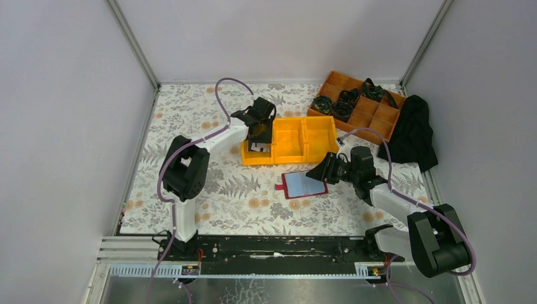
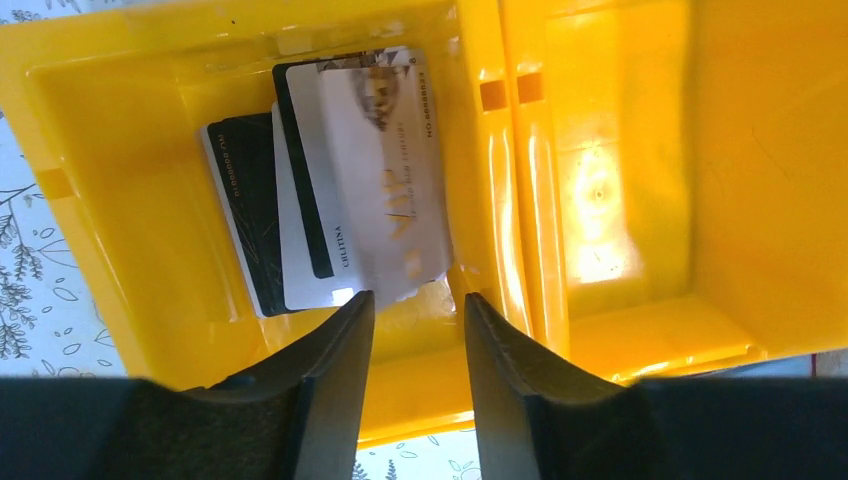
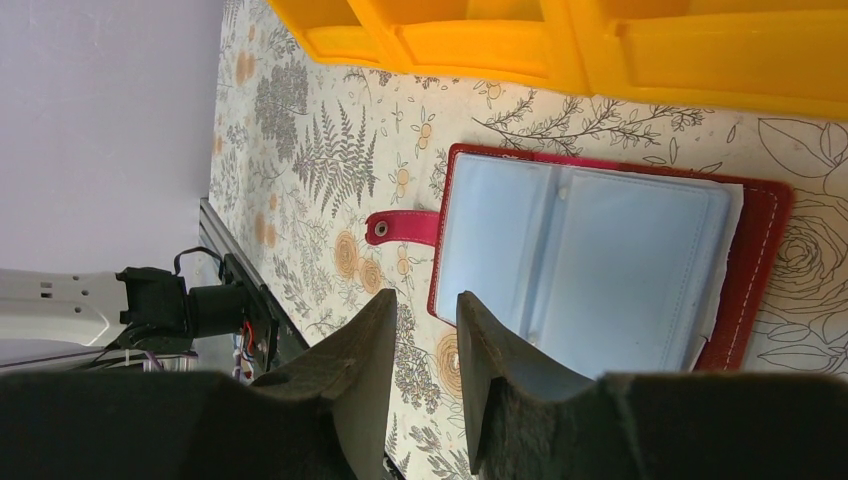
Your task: Take the credit cards out of the card holder
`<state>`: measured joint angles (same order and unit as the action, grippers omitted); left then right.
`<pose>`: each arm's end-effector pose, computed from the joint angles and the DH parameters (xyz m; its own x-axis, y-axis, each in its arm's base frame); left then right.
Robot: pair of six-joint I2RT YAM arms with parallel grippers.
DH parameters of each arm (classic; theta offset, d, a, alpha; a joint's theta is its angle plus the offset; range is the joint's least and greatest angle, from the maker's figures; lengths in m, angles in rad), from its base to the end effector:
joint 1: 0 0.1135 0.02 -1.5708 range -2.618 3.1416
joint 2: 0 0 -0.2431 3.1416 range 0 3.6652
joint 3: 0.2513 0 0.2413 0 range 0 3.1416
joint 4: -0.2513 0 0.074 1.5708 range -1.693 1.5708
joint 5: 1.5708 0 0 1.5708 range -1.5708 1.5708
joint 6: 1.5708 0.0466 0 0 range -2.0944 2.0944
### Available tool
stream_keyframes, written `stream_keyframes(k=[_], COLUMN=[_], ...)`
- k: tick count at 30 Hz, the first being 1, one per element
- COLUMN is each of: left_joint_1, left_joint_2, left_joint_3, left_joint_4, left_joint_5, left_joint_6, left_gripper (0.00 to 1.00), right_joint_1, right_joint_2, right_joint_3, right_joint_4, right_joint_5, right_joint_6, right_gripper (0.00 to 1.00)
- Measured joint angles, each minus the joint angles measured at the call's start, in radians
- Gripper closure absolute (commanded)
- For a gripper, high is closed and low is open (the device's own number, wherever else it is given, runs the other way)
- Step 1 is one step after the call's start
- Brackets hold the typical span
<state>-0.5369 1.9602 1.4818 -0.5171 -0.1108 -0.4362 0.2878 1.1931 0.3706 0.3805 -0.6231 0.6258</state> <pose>0.3574 -0.2067 0.1831 -0.8464 0.0151 -0.5323 0.1093 0.9833 -0.1458 0.2171 0.0926 0.1612 -0.7637 0.2700 -0.5864 -0.3565 0.5809 0.7318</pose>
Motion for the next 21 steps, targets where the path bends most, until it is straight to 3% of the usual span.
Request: stream_keyframes(k=[14, 17, 21], left_joint_1=[-0.011, -0.011, -0.014], left_joint_2=[-0.028, -0.143, -0.423], left_joint_3=[-0.02, -0.157, -0.433], left_joint_4=[-0.001, 0.081, 0.276], left_joint_5=[-0.044, -0.02, 0.105], left_joint_6=[0.0, 0.001, -0.016], left_gripper=[0.5, 0.48, 0.56], right_joint_1=[0.0, 0.0, 0.0], right_joint_2=[0.006, 0.006, 0.019], right_joint_3=[0.0, 0.0, 0.002], right_joint_4=[0.005, -0.005, -0.026], right_joint_5=[0.001, 0.006, 0.012], right_joint_6=[-0.001, -0.009, -0.026], right_gripper=[0.64, 0.56, 0.5])
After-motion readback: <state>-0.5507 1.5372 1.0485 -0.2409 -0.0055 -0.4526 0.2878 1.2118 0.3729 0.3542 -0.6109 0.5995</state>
